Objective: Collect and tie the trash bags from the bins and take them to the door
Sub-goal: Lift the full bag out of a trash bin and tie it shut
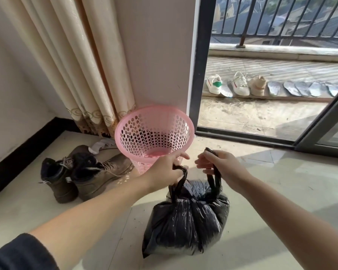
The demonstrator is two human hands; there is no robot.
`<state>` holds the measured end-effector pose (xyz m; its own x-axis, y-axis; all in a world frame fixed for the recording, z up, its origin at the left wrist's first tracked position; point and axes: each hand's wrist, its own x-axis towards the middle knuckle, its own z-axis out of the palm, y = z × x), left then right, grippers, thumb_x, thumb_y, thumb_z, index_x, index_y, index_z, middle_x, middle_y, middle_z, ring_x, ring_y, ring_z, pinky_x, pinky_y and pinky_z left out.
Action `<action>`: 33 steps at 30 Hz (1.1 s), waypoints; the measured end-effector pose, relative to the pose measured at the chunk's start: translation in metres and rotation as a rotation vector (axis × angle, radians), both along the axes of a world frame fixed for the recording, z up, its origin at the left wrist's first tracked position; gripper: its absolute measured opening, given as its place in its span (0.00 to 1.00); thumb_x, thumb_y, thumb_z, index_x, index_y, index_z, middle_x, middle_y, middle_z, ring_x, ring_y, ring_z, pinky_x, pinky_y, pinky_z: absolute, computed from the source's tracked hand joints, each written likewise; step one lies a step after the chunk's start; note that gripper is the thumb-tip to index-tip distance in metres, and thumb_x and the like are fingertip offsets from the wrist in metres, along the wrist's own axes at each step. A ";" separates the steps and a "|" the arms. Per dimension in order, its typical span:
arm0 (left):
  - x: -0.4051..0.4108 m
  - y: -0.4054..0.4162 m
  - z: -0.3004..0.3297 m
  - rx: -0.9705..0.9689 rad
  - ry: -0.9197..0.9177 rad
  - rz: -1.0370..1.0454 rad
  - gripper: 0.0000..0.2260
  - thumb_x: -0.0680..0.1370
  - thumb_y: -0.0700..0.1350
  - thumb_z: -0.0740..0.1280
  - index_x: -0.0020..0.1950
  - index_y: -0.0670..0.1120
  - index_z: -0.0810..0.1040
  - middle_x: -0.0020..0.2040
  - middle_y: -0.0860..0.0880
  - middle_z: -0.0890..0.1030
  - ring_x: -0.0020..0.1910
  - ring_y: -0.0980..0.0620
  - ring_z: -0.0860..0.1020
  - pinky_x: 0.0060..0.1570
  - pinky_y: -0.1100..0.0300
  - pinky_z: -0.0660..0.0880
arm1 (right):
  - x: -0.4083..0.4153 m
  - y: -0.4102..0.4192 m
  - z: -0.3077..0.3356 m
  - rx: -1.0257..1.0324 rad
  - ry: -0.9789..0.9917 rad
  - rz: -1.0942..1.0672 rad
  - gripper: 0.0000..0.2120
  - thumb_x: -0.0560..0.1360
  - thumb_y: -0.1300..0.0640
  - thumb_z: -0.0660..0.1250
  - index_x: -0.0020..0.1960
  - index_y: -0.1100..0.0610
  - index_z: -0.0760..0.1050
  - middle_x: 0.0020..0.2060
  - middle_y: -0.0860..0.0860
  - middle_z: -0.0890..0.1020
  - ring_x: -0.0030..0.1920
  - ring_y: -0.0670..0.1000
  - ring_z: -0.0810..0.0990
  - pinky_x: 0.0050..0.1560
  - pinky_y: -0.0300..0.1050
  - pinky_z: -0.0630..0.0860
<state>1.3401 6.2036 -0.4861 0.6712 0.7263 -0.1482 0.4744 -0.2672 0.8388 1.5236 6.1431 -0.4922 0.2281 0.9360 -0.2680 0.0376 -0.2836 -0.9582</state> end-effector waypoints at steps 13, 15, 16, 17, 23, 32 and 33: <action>0.011 -0.002 -0.022 -0.056 0.171 -0.369 0.05 0.75 0.50 0.69 0.47 0.51 0.78 0.51 0.51 0.77 0.51 0.55 0.77 0.59 0.55 0.74 | -0.013 -0.012 0.038 -0.094 -0.667 0.636 0.17 0.75 0.45 0.65 0.42 0.60 0.79 0.27 0.48 0.75 0.28 0.46 0.71 0.33 0.38 0.66; 0.008 0.000 -0.026 -0.138 0.077 -0.270 0.06 0.76 0.48 0.68 0.47 0.46 0.79 0.41 0.55 0.77 0.39 0.61 0.76 0.48 0.61 0.72 | -0.001 -0.009 0.036 -0.028 -0.676 0.521 0.13 0.75 0.48 0.66 0.43 0.59 0.78 0.28 0.48 0.74 0.29 0.46 0.69 0.32 0.39 0.64; 0.006 0.003 -0.026 -0.178 0.025 -0.200 0.09 0.76 0.47 0.68 0.43 0.42 0.79 0.36 0.54 0.76 0.35 0.61 0.74 0.43 0.62 0.69 | 0.004 -0.010 0.030 -0.021 -0.701 0.483 0.13 0.76 0.49 0.65 0.42 0.58 0.78 0.28 0.47 0.73 0.28 0.45 0.68 0.31 0.38 0.64; 0.004 0.007 -0.026 -0.223 -0.026 -0.132 0.11 0.76 0.47 0.68 0.40 0.39 0.79 0.34 0.51 0.76 0.34 0.59 0.72 0.41 0.62 0.67 | 0.008 -0.013 0.021 -0.026 -0.740 0.469 0.13 0.77 0.49 0.64 0.41 0.57 0.76 0.28 0.47 0.73 0.28 0.45 0.68 0.30 0.37 0.63; 0.008 0.010 -0.041 -0.360 -0.112 -0.102 0.17 0.77 0.42 0.66 0.28 0.47 0.73 0.24 0.51 0.73 0.29 0.52 0.73 0.43 0.61 0.72 | 0.010 -0.022 -0.036 -0.018 -0.903 0.510 0.14 0.79 0.52 0.60 0.35 0.47 0.66 0.28 0.42 0.71 0.29 0.41 0.69 0.32 0.33 0.67; 0.003 0.011 -0.094 0.023 0.370 -0.331 0.20 0.79 0.55 0.61 0.32 0.45 0.64 0.29 0.50 0.65 0.30 0.53 0.64 0.34 0.59 0.59 | 0.005 -0.019 -0.095 -0.042 -1.037 0.726 0.14 0.79 0.50 0.58 0.53 0.61 0.73 0.44 0.59 0.81 0.45 0.60 0.78 0.44 0.52 0.72; 0.003 0.011 -0.096 0.018 0.378 -0.322 0.20 0.79 0.55 0.61 0.32 0.45 0.65 0.29 0.50 0.65 0.30 0.53 0.64 0.35 0.57 0.59 | 0.005 -0.019 -0.096 -0.054 -1.035 0.720 0.14 0.79 0.50 0.58 0.53 0.60 0.74 0.45 0.59 0.81 0.46 0.60 0.78 0.45 0.52 0.73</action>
